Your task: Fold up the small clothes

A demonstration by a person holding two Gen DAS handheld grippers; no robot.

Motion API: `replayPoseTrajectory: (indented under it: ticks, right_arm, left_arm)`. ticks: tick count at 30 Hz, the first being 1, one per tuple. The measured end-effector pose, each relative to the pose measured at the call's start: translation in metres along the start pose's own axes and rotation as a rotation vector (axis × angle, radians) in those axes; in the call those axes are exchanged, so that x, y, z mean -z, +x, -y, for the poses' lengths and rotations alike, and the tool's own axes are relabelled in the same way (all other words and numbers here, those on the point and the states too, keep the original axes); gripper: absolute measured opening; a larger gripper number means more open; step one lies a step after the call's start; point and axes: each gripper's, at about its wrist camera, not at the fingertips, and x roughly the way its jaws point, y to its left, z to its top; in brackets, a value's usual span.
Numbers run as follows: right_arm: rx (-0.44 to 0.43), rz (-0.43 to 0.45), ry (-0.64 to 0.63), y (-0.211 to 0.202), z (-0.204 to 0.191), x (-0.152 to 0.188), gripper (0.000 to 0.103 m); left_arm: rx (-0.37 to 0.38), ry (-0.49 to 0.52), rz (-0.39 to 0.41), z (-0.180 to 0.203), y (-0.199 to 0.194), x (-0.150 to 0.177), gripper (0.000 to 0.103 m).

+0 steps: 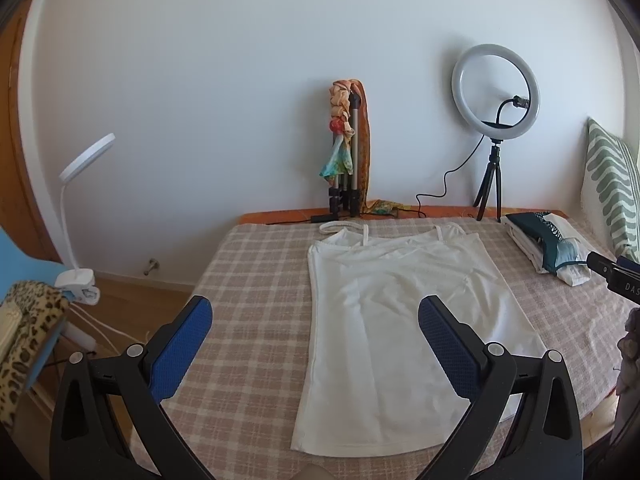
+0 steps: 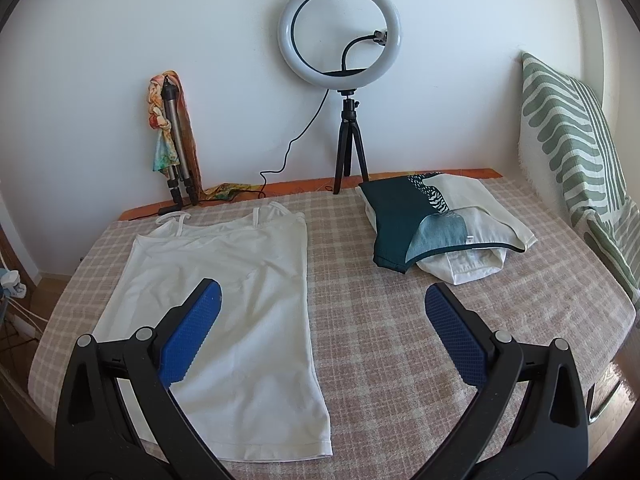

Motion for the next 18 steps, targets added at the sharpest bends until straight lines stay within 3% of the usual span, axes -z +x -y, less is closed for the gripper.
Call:
replayPoseTrajectory:
  ticks: [6, 11, 14, 18]
  right_arm:
    - [-0.023, 0.007, -0.019, 0.002, -0.013, -0.003, 0.103]
    - [-0.087, 0.012, -0.043, 0.004, -0.027, -0.008, 0.103]
    - [-0.142, 0.013, -0.065, 0.008, -0.041, -0.011, 0.096]
    - [-0.225, -0.05, -0.076, 0.025, -0.062, -0.013, 0.082]
  left_arm:
    - [-0.019, -0.002, -0.011, -0.009, 0.005, 0.005, 0.103]
    - [0.037, -0.031, -0.039, -0.026, 0.014, 0.019, 0.103]
    - [0.1, -0.082, -0.047, -0.041, 0.018, 0.029, 0.103]
    - [0.141, -0.142, -0.117, -0.052, 0.031, 0.044, 0.102]
